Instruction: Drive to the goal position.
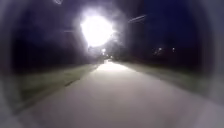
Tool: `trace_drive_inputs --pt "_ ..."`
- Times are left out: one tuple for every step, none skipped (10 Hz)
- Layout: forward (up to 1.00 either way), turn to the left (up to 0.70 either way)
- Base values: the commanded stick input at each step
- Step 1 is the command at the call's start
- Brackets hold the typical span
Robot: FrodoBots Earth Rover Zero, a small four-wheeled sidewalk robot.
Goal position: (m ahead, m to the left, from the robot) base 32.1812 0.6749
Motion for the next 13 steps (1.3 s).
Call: trace_drive_inputs --pt "1.00 0.00" --pt "1.00 0.00" --pt "1.00 0.00" --pt "1.00 0.00" --pt "1.00 0.00" --pt "1.00 0.00" --pt "1.00 0.00" --pt "1.00 0.00" --pt "1.00 0.00" --pt "1.00 0.00" --pt "1.00 0.00" --pt "1.00 0.00" --pt "1.00 0.00"
